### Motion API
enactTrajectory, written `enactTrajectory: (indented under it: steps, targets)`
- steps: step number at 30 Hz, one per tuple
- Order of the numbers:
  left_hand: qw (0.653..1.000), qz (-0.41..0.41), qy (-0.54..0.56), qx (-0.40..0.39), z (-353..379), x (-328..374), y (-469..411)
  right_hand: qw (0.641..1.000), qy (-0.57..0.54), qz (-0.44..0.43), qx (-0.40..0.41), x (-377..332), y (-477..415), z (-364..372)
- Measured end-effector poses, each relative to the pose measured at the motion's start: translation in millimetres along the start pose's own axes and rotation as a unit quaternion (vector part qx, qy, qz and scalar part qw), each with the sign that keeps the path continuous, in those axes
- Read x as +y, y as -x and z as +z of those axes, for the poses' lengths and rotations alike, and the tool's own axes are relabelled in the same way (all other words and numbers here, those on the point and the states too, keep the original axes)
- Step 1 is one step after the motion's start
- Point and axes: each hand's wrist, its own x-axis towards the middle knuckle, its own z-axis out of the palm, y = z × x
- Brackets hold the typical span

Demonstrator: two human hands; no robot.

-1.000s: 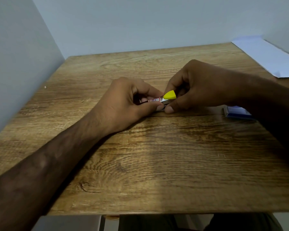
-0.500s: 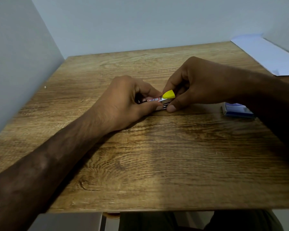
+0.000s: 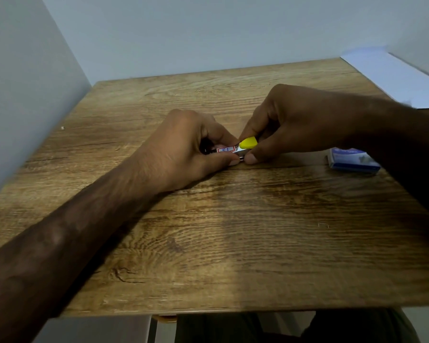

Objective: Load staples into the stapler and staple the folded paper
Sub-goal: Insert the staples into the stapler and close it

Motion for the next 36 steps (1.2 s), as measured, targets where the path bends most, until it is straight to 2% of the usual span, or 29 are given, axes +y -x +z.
enactTrajectory:
  steps: [6, 11, 18, 24, 32, 36]
  targets:
    - [1.0, 0.006, 0.01, 0.002, 1, -4, 2, 1.0, -0.005, -0.009, -0.009, 2, -2, 0]
    - [0.997, -0.016, 0.075, 0.003, 1, -10, 6, 0.999, -0.016, -0.027, -0.01, 6, -2, 0]
    - [1.0, 0.004, -0.002, -0.005, -3, -11, 11, 0.998, -0.058, -0.023, 0.01, 11, -4, 3]
    - [1.0, -0.009, 0.006, 0.009, -2, -13, 11, 0.996, -0.086, -0.005, 0.007, 10, -3, 5]
    - [0.995, -0.028, 0.085, 0.032, 3, -15, 15, 0.996, -0.084, 0.002, 0.027, 8, -2, 10]
    - [0.985, -0.053, 0.155, 0.058, 6, -8, 11, 0.987, -0.146, -0.001, 0.069, 9, 6, 11]
